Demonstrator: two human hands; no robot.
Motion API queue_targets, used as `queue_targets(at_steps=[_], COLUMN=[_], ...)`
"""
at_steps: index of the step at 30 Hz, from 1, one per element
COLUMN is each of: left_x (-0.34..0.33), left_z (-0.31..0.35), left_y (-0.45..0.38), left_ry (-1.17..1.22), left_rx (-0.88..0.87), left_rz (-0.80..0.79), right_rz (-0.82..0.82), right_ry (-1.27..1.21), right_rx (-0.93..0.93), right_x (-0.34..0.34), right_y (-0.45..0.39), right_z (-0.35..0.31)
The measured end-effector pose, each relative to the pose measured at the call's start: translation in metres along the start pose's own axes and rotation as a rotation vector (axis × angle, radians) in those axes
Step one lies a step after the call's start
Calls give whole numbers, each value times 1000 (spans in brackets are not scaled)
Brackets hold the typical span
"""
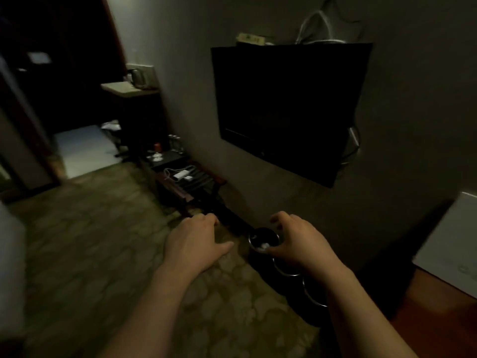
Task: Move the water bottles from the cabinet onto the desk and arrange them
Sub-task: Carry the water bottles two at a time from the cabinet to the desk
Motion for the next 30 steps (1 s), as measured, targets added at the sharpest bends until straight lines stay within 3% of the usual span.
queue_targets(at_steps=[6, 15, 30], left_x=[24, 21, 35], left_z=[-101, -193, -314], left_y=[9, -38, -320], left_ry=[-15, -33, -104], left_rx=[174, 346, 369], left_rz=[43, 92, 107], right_rz=[-69, -155, -183], right_ry=[-15, -32, -116], right_rx=[111, 242, 344], right_x=[-37, -88, -140], right_y=[-49, -156, -473], right_z=[-83, -150, -207])
Point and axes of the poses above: each hand's wrist, its own y-axis away from the middle knuckle, its own x-axis out of the back of the hand, z = x × y, the point moved 5 cm from there along -y, towards the middle knuckle, and after that the axes turned 2 degrees about -y, right-handed, at the moved point
